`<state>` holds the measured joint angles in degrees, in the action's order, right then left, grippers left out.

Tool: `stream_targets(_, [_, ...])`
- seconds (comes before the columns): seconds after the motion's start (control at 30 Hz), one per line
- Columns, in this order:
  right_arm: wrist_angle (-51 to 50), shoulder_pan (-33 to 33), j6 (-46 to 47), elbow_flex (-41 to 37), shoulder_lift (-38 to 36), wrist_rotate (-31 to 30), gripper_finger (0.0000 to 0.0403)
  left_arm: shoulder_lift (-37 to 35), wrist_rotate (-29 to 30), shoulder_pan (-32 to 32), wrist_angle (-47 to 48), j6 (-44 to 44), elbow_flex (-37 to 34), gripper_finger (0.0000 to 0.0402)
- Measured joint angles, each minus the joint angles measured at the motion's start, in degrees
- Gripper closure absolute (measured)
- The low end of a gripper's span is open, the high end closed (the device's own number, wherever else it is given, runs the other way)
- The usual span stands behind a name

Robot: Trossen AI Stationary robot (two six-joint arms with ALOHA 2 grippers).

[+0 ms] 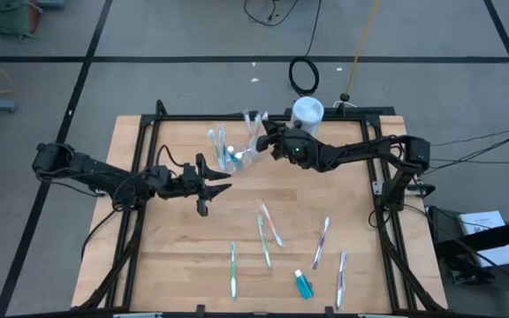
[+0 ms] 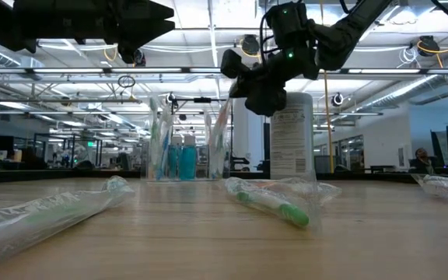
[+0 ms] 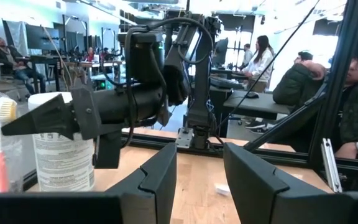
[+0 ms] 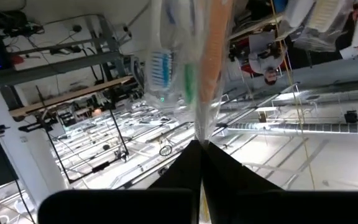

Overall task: Pick & Place toothbrushing station
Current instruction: Put the orange toothbrush into the transparent organizer

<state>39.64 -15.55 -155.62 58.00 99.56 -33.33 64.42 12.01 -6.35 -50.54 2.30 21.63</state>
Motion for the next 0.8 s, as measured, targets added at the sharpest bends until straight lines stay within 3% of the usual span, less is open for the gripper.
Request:
stream_targets(0.17, [-0.24, -0.93, -0.01, 0.0, 0.05, 1.95, 0.0403, 0.0, -0.02, 0.01, 0.0, 0.14, 0.0, 0.0266])
stream_targets(0.47, [-9.66, -0.88, 1.18, 0.0, 0.05, 6.19, 0.0403, 0.0, 0.0, 0.0, 0.0, 0.19, 0.0, 0.0266])
stream_targets(0.8, [-9.69, -0.83, 19.29, 0.02, 0.03, 17.03, 0.0381, 0.0, 0.0, 0.02, 0.0, 1.06, 0.0, 0.0266])
